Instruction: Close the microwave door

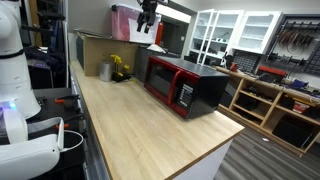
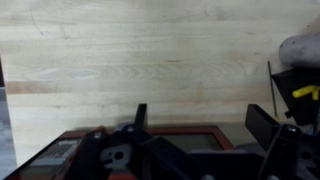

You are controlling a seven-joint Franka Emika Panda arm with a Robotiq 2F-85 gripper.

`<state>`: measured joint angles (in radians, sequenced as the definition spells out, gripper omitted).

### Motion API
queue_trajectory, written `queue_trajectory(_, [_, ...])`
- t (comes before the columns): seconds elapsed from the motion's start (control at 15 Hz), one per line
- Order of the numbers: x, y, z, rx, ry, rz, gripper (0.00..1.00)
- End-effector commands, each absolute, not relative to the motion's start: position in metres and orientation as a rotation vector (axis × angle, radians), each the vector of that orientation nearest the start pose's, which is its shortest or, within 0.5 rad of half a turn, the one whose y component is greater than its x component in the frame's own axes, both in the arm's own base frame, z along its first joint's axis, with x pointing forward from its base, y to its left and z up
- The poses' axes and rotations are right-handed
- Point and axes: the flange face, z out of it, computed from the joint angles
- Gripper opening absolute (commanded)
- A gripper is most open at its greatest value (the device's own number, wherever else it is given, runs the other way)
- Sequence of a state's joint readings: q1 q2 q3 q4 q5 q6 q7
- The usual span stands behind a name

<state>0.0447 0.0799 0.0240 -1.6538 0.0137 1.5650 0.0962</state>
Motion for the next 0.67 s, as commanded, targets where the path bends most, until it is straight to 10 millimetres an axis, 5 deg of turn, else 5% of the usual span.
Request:
queue_trajectory(0.0, [0.604,0.044,0.607,-3.227,0.054,0.002,1.0])
queue_trajectory(0.2, [0.628,0.043,0.63,-3.321,0.021,-0.216,1.0])
queue_trajectory(0.6, [0.626,0.063,0.598,-3.403,-0.006,-0.183,1.0])
